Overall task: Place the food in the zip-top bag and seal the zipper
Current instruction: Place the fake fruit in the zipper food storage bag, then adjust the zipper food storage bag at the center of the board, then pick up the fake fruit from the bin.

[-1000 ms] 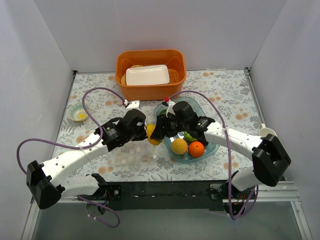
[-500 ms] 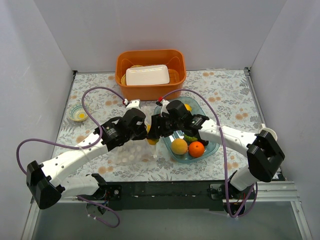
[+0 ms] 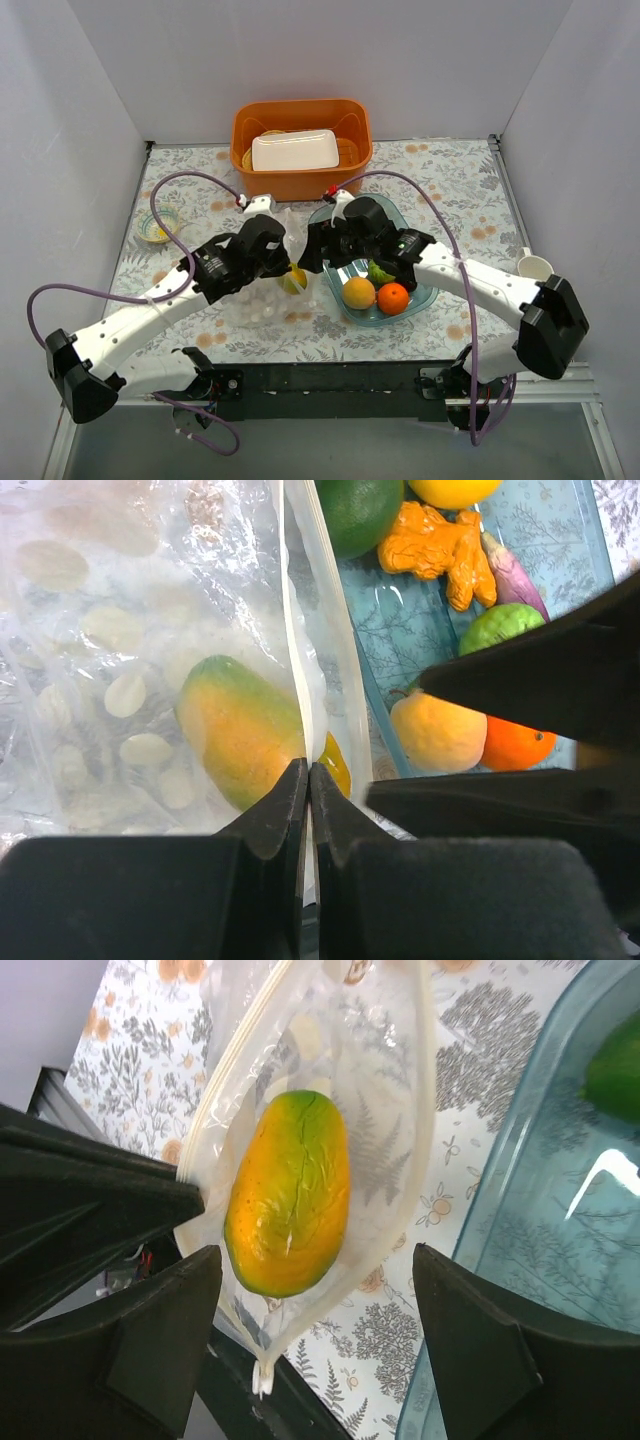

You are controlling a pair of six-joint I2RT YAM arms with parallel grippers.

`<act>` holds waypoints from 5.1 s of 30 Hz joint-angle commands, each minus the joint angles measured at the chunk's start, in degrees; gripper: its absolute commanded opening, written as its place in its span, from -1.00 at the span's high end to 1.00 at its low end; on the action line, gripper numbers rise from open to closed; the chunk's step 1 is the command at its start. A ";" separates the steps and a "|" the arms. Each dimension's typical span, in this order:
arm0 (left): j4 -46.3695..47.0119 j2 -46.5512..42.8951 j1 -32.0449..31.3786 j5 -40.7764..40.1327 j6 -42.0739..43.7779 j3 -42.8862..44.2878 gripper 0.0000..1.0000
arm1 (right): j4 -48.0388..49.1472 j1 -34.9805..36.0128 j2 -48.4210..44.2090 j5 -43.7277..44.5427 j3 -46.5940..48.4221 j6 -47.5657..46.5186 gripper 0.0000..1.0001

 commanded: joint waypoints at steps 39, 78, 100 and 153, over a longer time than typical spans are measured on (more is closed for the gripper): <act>-1.45 -8.62 0.35 -3.39 -2.13 0.59 1.00 | 9.16 -2.36 6.57 -6.92 3.37 0.11 0.18; -21.85 4.13 4.74 -9.89 -3.89 16.42 1.00 | -11.92 3.80 9.12 -4.37 17.78 -1.56 0.97; -11.74 1.49 5.00 -3.22 -0.11 6.66 1.00 | -17.55 -1.30 -15.05 15.56 -8.93 2.91 -0.83; -8.57 1.05 5.00 -1.36 -0.20 4.02 1.00 | -12.63 -2.18 -6.51 18.73 -6.74 1.60 0.08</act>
